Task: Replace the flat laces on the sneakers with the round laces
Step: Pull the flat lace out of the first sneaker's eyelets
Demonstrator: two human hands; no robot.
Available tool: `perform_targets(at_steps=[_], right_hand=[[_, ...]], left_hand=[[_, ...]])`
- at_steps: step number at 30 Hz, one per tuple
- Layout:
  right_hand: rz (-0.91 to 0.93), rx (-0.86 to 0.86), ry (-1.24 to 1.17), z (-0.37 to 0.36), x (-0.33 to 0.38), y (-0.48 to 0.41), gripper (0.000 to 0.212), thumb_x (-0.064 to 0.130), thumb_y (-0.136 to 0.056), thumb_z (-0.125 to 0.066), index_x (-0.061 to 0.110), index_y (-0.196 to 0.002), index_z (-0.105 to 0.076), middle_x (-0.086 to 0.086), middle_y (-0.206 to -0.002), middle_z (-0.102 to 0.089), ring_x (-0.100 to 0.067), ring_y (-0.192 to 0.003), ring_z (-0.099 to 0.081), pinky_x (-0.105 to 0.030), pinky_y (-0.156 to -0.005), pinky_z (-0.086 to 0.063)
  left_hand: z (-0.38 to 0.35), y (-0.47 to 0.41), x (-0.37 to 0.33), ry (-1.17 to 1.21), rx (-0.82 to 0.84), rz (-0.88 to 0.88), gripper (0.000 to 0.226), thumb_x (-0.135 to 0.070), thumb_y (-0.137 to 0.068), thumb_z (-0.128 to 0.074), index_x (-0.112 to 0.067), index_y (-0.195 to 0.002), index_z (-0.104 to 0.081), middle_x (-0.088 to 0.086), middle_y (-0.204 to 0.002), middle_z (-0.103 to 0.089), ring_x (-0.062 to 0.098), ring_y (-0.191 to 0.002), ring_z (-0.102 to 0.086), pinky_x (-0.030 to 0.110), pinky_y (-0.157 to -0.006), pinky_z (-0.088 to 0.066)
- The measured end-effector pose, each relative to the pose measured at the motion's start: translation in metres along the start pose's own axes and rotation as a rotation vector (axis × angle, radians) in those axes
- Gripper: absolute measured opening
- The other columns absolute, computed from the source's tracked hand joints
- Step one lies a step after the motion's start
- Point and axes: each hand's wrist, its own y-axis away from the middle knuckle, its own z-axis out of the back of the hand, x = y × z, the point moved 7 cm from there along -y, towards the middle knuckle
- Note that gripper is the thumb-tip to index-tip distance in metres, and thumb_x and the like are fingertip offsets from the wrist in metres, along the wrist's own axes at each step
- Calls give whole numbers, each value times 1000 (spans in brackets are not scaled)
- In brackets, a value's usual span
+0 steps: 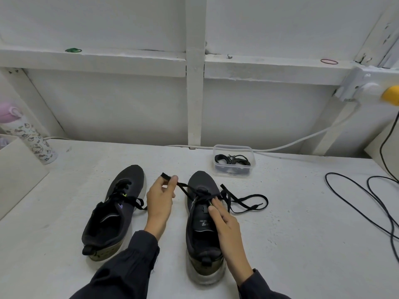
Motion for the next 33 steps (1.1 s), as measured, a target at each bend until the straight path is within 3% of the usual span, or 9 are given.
perform_targets(at_steps=[6, 9, 11, 16, 19, 22, 25, 28, 33], right_hand=[[6, -8, -15, 0, 0, -1, 43, 27, -94, -60, 21, -136, -55, 12, -143, -49, 3, -131, -41, -14, -107, -30], [-2, -10, -41, -1, -2, -2, 41, 26, -94, -61, 23, -134, -58, 13, -141, -51, 4, -130, -44, -16, -107, -33], [4, -3, -27, -1, -2, -1, 41, 28, -94, -61, 24, -135, -58, 14, -142, -52, 4, -130, -44, -21, -111, -34], [4, -14, -7, 1, -1, 1, 40, 27, -95, -60, 24, -134, -57, 15, -137, -54, 2, -127, -47, -20, -110, -34], [8, -14, -5, 0, 0, 0, 43, 27, -94, -60, 23, -137, -55, 13, -141, -52, 1, -131, -44, -26, -115, -32], [3, -19, -7, 0, 0, 0, 42, 27, -95, -60, 24, -136, -55, 13, -142, -52, 1, -132, -44, -30, -116, -32], [-3, -16, -19, -1, -1, 0, 40, 29, -94, -61, 26, -134, -59, 13, -141, -53, 1, -131, -46, -34, -115, -35], [-5, -17, -10, 0, -1, 0, 40, 29, -94, -61, 25, -134, -59, 12, -141, -53, 1, -130, -46, -32, -115, -34], [-6, -11, 1, 0, -2, 0, 43, 30, -94, -60, 22, -136, -56, 13, -142, -52, 0, -132, -44, -26, -115, -32]], left_hand=[[-23, 20, 13, -78, 211, 91, 35, -52, -82, -67, -17, -77, -66, -12, -63, -58, 7, -54, -47, 24, -56, -38], [-30, 26, 23, -113, 287, 51, 28, -48, -81, -73, -20, -78, -68, -1, -68, -65, 13, -61, -51, 32, -61, -44], [-27, 20, 17, -130, 246, 6, 24, -40, -85, -71, -18, -78, -67, 8, -66, -62, 14, -60, -47, 33, -65, -43], [3, -3, -3, 27, -39, 1, 21, -34, -92, -63, -20, -77, -60, -5, -57, -45, 11, -55, -39, 30, -59, -33], [-2, 3, -4, 12, 8, 19, 26, -43, -92, -60, -21, -77, -60, -5, -59, -46, 12, -56, -40, 28, -59, -33], [-18, 20, 7, 33, 155, 83, 38, -57, -81, -66, -20, -75, -63, -2, -66, -61, 17, -57, -46, 24, -59, -35], [-30, 31, 19, -64, 253, 63, 38, -56, -77, -72, -19, -77, -66, -8, -69, -65, 9, -53, -46, 25, -62, -39], [-25, 22, 16, -134, 203, 7, 26, -33, -87, -71, -15, -71, -60, -6, -60, -54, 9, -53, -38, 29, -61, -35], [1, 3, -2, -1, -44, -12, 22, -32, -92, -64, -19, -75, -56, -2, -55, -36, 14, -55, -31, 31, -57, -27]])
